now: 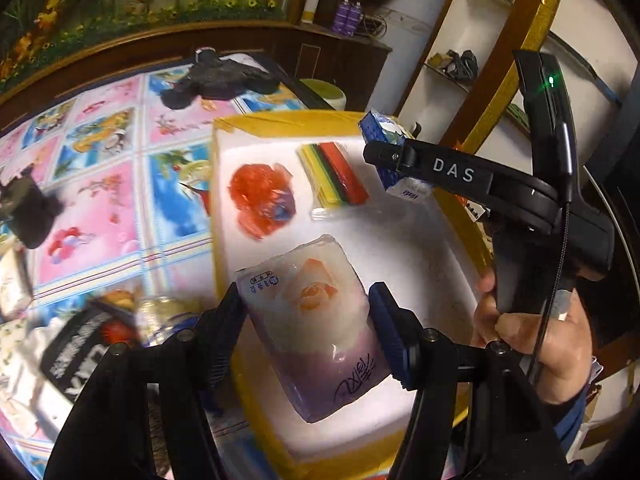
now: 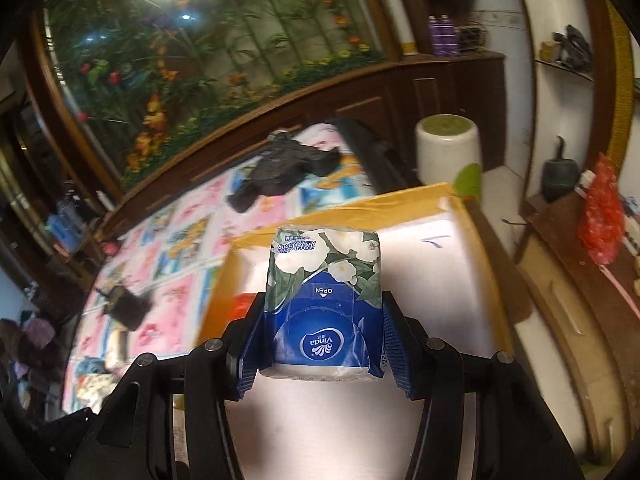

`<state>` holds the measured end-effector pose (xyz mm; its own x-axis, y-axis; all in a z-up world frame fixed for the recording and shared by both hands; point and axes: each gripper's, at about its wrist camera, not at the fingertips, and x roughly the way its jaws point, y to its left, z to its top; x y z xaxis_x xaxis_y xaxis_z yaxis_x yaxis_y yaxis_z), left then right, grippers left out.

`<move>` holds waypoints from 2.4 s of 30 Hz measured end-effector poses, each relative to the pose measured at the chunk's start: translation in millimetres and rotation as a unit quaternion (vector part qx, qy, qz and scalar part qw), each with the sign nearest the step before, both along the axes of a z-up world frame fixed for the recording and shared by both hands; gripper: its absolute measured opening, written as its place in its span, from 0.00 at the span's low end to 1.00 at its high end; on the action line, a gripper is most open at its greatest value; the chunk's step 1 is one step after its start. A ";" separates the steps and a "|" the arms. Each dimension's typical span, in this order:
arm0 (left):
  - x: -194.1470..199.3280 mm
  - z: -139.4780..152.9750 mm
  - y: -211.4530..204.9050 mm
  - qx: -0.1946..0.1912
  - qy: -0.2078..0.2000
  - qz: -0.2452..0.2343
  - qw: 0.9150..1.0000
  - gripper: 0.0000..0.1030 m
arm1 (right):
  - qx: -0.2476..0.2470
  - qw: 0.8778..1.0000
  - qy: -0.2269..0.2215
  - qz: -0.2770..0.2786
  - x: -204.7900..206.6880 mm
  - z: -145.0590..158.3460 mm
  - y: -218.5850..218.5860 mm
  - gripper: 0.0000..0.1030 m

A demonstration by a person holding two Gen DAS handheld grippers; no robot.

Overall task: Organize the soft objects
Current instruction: 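Carry the pink and blue tissue packs with both tools over the white box, then lower both tissue packs into the white box and open both tools, then move both tools back over the pile on the tablecloth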

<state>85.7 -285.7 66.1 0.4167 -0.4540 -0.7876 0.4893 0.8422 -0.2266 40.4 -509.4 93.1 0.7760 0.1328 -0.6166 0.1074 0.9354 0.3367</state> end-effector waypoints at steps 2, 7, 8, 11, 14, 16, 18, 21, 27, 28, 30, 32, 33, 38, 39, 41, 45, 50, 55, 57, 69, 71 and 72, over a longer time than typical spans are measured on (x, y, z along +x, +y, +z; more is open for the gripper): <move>0.6 -7.7 -8.0 0.008 0.003 -0.003 1.000 0.59 | -0.011 1.000 0.017 -0.014 4.8 -2.1 1.9 0.51; -1.3 -21.7 -14.8 0.012 0.013 -0.010 1.000 0.60 | -0.025 0.998 0.052 -0.023 19.1 -6.2 9.5 0.52; -2.0 -23.4 -14.9 0.012 0.012 -0.012 1.000 0.60 | -0.025 0.998 0.055 -0.025 20.3 -6.5 11.3 0.52; -5.7 -23.8 -13.4 0.013 0.002 -0.010 1.000 0.61 | -0.025 0.998 0.061 -0.024 23.1 -4.7 9.6 0.54; -6.2 -21.7 -12.5 0.015 -0.004 -0.008 1.000 0.61 | -0.031 0.998 0.056 -0.026 31.2 -1.1 9.5 0.62; -5.8 -21.4 -11.9 0.014 -0.002 -0.008 1.000 0.61 | -0.034 0.998 0.049 -0.028 28.1 -1.9 6.9 0.71; -5.9 -21.3 -11.4 0.014 0.002 -0.006 1.000 0.61 | -0.035 0.998 0.043 -0.028 27.7 -1.6 7.4 0.71; -8.9 -18.6 -11.3 0.014 -0.005 -0.006 1.000 0.61 | -0.036 0.999 0.024 -0.025 18.6 -0.8 6.2 0.71; -17.4 -10.0 -18.2 0.035 -0.050 -0.008 0.998 0.62 | -0.055 0.998 -0.016 -0.021 4.4 5.2 15.1 0.76; -18.7 -8.9 -19.1 0.039 -0.057 -0.008 0.998 0.62 | -0.056 0.998 -0.017 -0.022 4.4 3.9 14.9 0.76; -22.7 -6.3 -19.9 0.049 -0.075 -0.003 0.996 0.62 | -0.051 0.998 -0.016 -0.023 4.6 1.0 13.9 0.76; -27.0 -3.8 -20.5 0.059 -0.096 -0.001 0.994 0.62 | -0.047 0.998 -0.016 -0.023 3.6 0.4 13.0 0.76; -29.7 -2.3 -20.6 0.065 -0.107 0.001 0.992 0.62 | -0.048 0.998 -0.017 -0.023 3.4 -0.1 13.2 0.76; -38.6 4.5 -18.8 0.088 -0.153 0.013 0.984 0.62 | -0.050 0.998 -0.021 -0.019 1.3 3.5 15.7 0.76; -39.8 5.5 -17.8 0.091 -0.159 0.015 0.983 0.62 | -0.051 0.998 -0.020 -0.019 1.1 3.8 15.7 0.76; -41.6 7.5 -15.9 0.095 -0.169 0.017 0.981 0.62 | -0.050 0.998 -0.020 -0.018 1.7 3.7 15.6 0.76; -48.1 11.6 -12.5 0.106 -0.187 0.023 0.976 0.62 | -0.051 0.998 -0.021 -0.014 2.3 3.5 17.5 0.76; -55.5 16.4 -7.7 0.116 -0.207 0.028 0.971 0.62 | -0.053 0.998 -0.021 -0.010 2.8 3.4 20.8 0.76; -63.1 21.4 -1.6 0.123 -0.229 0.036 0.965 0.62 | -0.055 0.998 -0.022 -0.004 3.8 3.2 24.5 0.76; -67.0 23.3 2.1 0.127 -0.240 0.043 0.962 0.62 | -0.058 0.998 -0.024 0.000 3.6 2.9 28.0 0.76; -83.4 28.1 73.7 0.150 -0.260 0.137 0.944 0.64 | -0.096 0.992 -0.059 0.053 -4.0 4.3 68.4 0.76; -85.8 26.2 98.2 0.143 -0.248 0.153 0.946 0.64 | -0.098 0.990 -0.073 0.065 -9.3 5.1 76.8 0.76; -88.0 24.5 112.5 0.140 -0.242 0.162 0.946 0.64 | -0.094 0.989 -0.082 0.078 -12.3 6.5 82.4 0.76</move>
